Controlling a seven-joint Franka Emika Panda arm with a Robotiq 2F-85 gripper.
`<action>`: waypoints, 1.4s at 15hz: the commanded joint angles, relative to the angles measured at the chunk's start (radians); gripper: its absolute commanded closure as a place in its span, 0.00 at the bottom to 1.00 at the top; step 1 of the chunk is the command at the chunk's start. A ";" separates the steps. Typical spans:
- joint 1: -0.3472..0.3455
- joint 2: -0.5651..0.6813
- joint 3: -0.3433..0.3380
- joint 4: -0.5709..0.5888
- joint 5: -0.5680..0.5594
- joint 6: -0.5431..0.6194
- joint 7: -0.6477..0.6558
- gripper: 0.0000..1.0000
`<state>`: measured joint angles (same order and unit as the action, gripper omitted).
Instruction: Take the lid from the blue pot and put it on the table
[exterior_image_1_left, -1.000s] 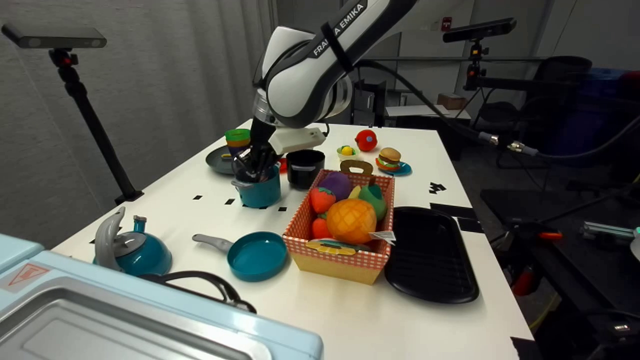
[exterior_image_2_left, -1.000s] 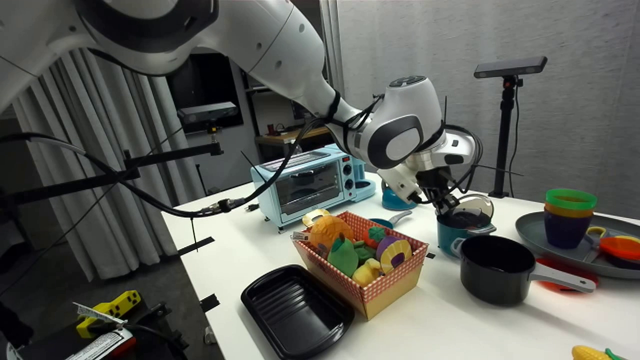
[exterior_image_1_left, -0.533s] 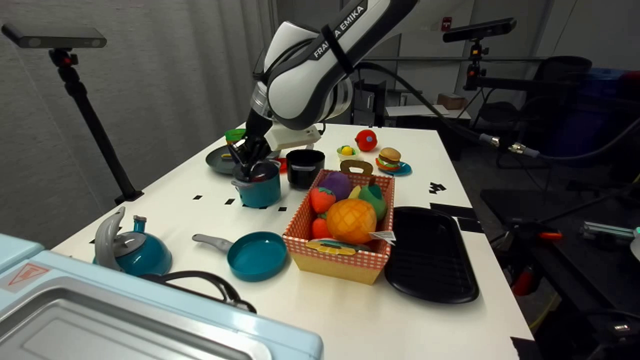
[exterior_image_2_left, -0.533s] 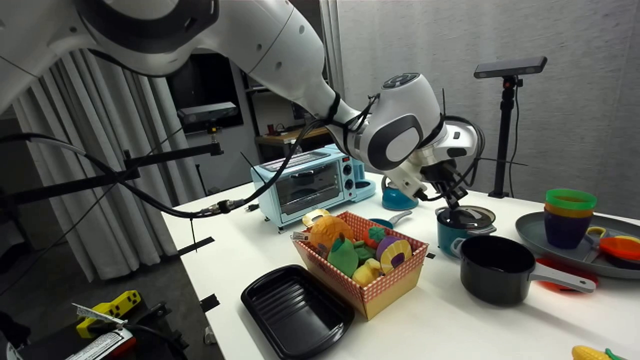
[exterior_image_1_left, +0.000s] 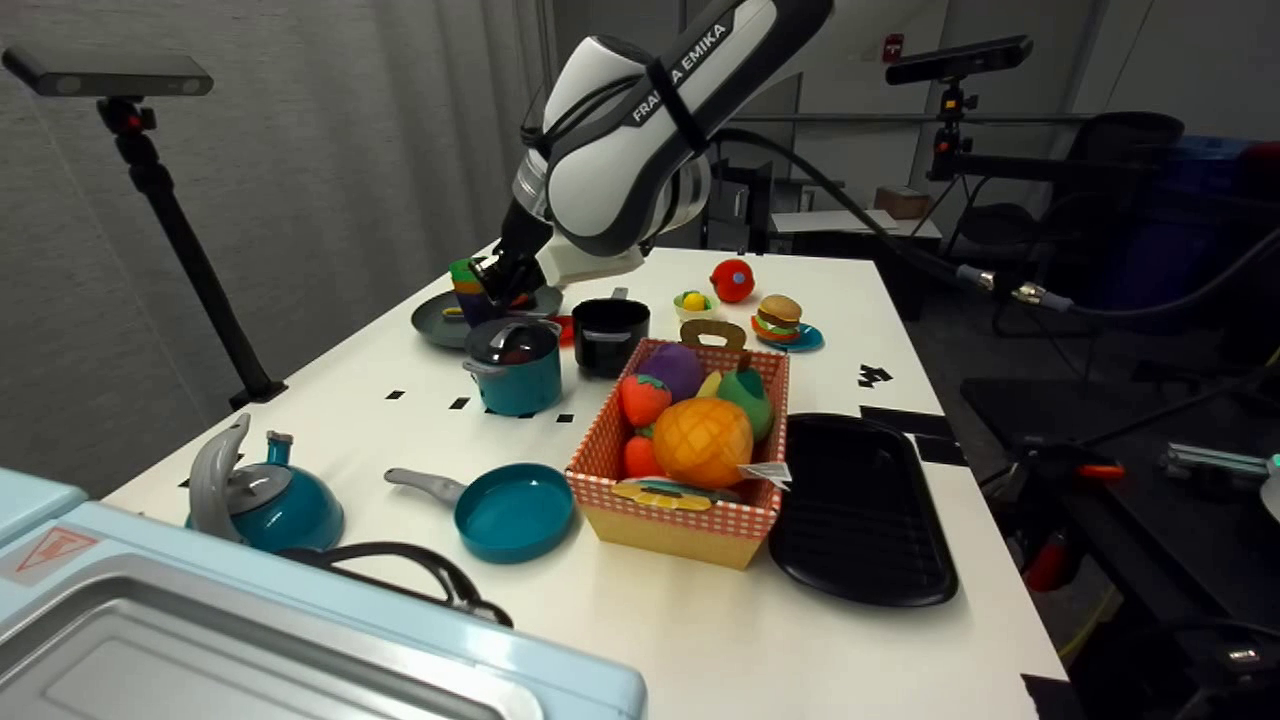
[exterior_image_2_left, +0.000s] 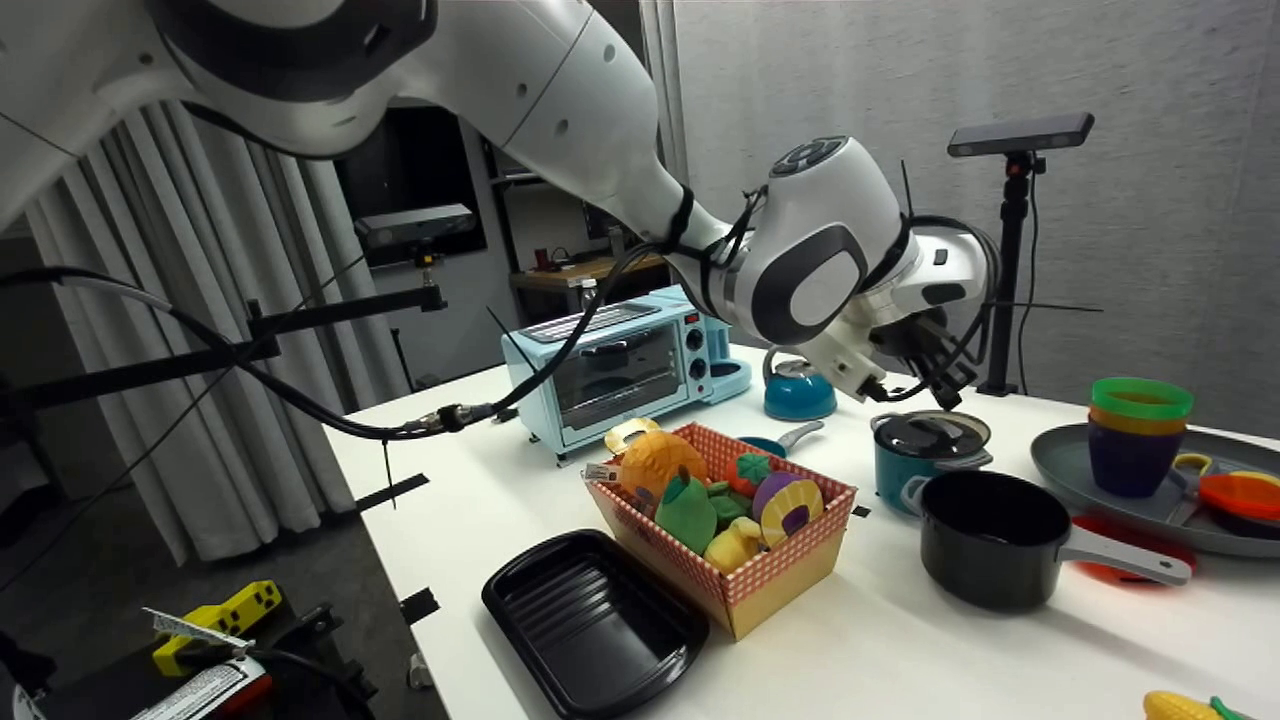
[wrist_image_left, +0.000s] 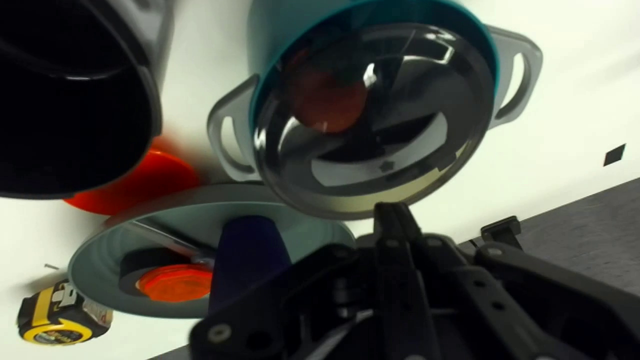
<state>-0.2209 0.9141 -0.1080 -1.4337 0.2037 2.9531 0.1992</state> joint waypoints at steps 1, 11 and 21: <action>0.012 0.000 -0.015 -0.006 0.000 0.007 0.011 0.72; 0.024 -0.011 -0.017 -0.037 -0.004 0.007 0.008 0.01; 0.033 -0.006 -0.030 -0.038 0.017 -0.045 0.083 0.00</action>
<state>-0.2072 0.9147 -0.1121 -1.4699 0.2034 2.9441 0.2435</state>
